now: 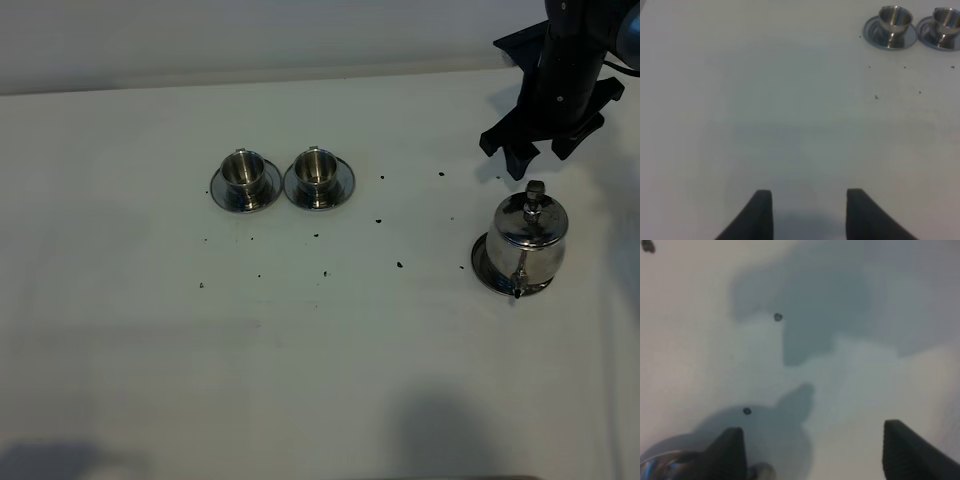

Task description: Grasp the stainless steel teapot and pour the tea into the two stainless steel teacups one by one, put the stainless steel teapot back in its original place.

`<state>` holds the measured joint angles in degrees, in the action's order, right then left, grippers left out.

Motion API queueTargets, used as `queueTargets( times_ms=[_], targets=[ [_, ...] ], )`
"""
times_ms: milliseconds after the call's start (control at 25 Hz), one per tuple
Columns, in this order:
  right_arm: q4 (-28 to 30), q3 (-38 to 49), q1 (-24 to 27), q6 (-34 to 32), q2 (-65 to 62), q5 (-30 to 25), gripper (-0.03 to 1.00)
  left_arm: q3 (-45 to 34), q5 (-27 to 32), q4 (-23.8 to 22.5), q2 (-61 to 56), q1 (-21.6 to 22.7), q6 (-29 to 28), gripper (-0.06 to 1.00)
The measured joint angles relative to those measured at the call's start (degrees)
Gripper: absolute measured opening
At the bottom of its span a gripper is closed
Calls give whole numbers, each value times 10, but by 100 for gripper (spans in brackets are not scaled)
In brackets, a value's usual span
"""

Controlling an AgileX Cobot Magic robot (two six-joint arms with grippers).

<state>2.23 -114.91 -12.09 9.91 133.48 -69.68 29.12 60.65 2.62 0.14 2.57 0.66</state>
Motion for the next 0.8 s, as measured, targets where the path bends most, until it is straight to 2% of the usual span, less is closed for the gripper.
queueTargets(
  times_ms=[320,800],
  targets=[
    [4,46,-2,6,-14,-2,56,0,0,0,0,0,0,38],
    [31,48,1,4,-27,-2,56,0,0,0,0,0,0,38]
  ],
)
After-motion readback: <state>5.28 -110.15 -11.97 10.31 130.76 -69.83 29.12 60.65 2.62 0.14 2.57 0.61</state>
